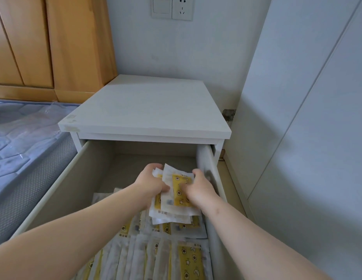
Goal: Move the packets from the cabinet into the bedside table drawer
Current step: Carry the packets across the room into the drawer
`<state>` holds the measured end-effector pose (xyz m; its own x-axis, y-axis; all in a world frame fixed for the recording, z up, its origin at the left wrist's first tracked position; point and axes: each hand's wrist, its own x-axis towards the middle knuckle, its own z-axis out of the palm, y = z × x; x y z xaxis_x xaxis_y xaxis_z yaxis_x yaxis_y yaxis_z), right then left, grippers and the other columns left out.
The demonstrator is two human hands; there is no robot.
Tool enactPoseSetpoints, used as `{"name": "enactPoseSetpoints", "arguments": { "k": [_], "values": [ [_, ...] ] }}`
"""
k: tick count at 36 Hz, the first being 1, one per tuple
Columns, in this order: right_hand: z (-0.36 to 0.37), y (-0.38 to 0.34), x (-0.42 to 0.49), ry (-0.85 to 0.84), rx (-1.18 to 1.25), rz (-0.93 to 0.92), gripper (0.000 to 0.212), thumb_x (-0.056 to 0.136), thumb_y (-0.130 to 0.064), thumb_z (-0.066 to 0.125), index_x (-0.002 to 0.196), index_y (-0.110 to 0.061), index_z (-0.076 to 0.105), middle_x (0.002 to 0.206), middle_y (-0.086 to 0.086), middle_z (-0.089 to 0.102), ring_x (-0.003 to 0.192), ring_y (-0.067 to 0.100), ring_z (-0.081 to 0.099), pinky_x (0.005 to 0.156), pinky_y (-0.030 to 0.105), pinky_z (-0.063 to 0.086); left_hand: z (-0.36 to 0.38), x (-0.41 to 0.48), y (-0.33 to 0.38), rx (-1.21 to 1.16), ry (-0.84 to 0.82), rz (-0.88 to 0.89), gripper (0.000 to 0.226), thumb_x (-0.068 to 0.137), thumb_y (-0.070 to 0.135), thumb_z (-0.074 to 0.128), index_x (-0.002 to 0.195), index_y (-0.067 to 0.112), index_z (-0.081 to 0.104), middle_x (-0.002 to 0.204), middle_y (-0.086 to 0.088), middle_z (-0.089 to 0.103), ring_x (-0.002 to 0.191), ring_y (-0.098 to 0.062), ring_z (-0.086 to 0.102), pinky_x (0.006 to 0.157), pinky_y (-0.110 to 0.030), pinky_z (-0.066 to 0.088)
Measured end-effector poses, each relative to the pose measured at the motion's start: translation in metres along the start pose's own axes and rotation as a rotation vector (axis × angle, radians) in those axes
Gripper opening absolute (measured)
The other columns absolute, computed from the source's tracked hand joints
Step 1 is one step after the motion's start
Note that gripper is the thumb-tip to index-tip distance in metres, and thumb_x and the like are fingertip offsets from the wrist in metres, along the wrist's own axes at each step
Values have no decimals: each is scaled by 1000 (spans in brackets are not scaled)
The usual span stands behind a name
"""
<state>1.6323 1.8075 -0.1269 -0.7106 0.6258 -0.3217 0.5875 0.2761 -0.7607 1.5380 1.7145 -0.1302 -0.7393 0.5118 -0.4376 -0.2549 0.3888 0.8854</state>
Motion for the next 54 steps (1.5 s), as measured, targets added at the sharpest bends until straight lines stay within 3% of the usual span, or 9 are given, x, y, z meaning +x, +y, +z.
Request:
{"name": "enactPoseSetpoints", "arguments": {
  "k": [4,9,15,21,25,30,39,45,54],
  "values": [
    [11,4,0,-43,-463,15,40,95,-8,43,134,-4,43,136,16,44,119,30,50,94,32,42,16,9,-18,220,54,28,71,79,-4,65,137,26,38,103,-7,51,75,-20,58,63,-34,54],
    [12,5,-1,-164,-637,67,33,92,-5,49,124,0,51,122,16,57,109,30,58,78,29,44,33,23,-30,272,-6,-77,64,75,4,68,133,14,42,104,-15,60,76,-25,62,54,-29,51],
    [19,7,4,-328,-770,136,41,91,-8,51,131,-3,48,114,15,50,105,25,52,97,31,43,34,35,-34,176,-85,-146,17,86,-11,41,77,1,47,73,-13,44,60,-21,44,53,-27,39],
    [17,3,-2,-353,-717,137,43,95,-12,50,137,-5,40,132,15,48,129,31,43,102,36,37,16,34,-34,690,-133,125,44,90,1,40,131,15,50,121,-12,55,81,-17,54,62,-23,45],
    [14,-1,-4,-446,-727,145,10,95,-10,49,102,-18,49,79,7,43,109,30,55,81,32,43,10,35,-33,977,-222,238,51,89,11,54,138,22,43,136,-4,50,115,-19,53,83,-24,47],
    [19,3,4,-422,-606,198,53,88,-17,64,133,-4,41,131,16,50,118,29,53,94,36,47,3,32,-37,1256,-363,249,66,82,31,67,140,29,35,141,1,46,127,-23,44,102,-37,40],
    [35,9,17,-392,-303,150,76,79,-23,74,142,-15,32,139,8,44,125,26,46,103,38,44,-28,48,-41,1278,-282,248,73,77,40,71,141,35,35,142,5,45,129,-21,42,104,-35,38],
    [42,13,19,-280,-580,111,100,75,-51,70,150,-16,13,152,7,25,132,30,37,104,41,41,-27,51,-44,1356,-207,273,72,83,48,63,144,36,28,145,5,41,133,-24,36,105,-37,37],
    [30,15,20,-314,-886,50,99,76,-47,71,149,-25,8,140,10,42,123,29,48,90,37,43,-23,55,-49,1456,-171,341,56,95,47,41,147,34,23,152,3,32,138,-23,28,110,-41,24]
  ]
}}
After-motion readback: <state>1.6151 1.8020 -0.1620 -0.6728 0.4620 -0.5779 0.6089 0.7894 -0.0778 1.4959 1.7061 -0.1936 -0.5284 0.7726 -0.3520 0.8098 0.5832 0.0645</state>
